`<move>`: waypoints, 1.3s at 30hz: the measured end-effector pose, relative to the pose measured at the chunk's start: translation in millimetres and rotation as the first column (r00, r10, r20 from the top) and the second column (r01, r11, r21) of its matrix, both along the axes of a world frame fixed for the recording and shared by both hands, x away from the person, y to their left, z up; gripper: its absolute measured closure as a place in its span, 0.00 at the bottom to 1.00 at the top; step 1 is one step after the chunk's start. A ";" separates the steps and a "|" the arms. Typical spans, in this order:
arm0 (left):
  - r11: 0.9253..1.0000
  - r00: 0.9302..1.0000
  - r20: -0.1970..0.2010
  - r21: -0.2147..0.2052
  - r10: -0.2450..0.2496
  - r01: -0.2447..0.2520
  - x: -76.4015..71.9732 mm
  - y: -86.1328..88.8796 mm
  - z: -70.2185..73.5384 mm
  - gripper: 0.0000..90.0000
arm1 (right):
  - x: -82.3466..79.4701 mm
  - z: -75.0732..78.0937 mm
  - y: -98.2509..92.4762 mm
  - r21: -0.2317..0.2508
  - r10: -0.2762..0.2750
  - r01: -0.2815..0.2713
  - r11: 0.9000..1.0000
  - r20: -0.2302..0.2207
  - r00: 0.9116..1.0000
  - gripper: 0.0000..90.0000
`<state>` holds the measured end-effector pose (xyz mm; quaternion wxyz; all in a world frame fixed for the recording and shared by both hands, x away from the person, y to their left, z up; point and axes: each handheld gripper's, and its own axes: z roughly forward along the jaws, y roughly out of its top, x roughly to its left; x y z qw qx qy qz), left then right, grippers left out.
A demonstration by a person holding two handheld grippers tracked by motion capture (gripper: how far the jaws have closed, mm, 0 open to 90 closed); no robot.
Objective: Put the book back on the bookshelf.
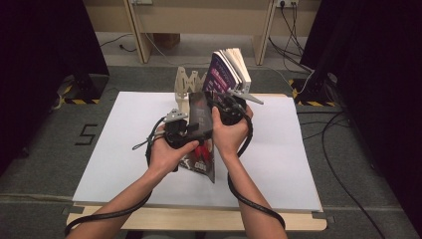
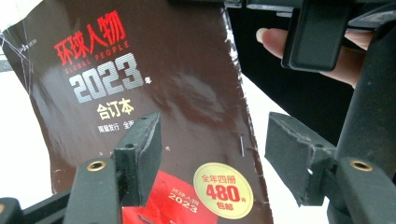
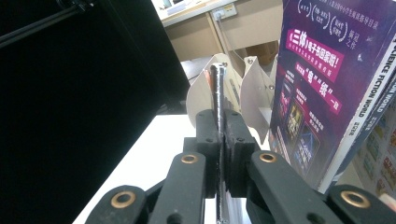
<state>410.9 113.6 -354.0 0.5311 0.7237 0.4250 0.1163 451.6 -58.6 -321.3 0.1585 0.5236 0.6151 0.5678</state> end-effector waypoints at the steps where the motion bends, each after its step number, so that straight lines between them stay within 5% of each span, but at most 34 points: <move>1: 1.000 1.000 0.002 0.003 0.001 -0.001 0.6 -0.6 0.3 0.40 | -0.1 -0.2 0.2 -0.003 -0.002 0.002 1.000 0.000 1.000 0.97; 15: 0.999 0.999 -0.005 0.013 0.047 -0.047 12.5 -13.1 1.7 0.38 | -0.7 -1.4 3.1 -0.016 -0.008 0.008 1.000 0.004 1.000 0.97; 27: 0.995 0.996 -0.006 0.061 0.085 -0.085 17.7 -25.7 -4.9 0.38 | -3.4 0.6 5.4 -0.006 -0.010 0.010 1.000 0.001 1.000 0.96; 31: 0.994 0.998 0.003 0.092 0.061 -0.061 13.3 -28.2 -1.8 0.50 | -6.1 1.4 6.8 0.002 -0.009 0.009 1.000 -0.003 1.000 0.96; 39: 0.996 0.998 -0.014 0.073 0.057 -0.056 2.6 -17.6 0.8 0.73 | -8.2 3.0 8.6 -0.009 0.025 -0.025 1.000 -0.002 1.000 0.96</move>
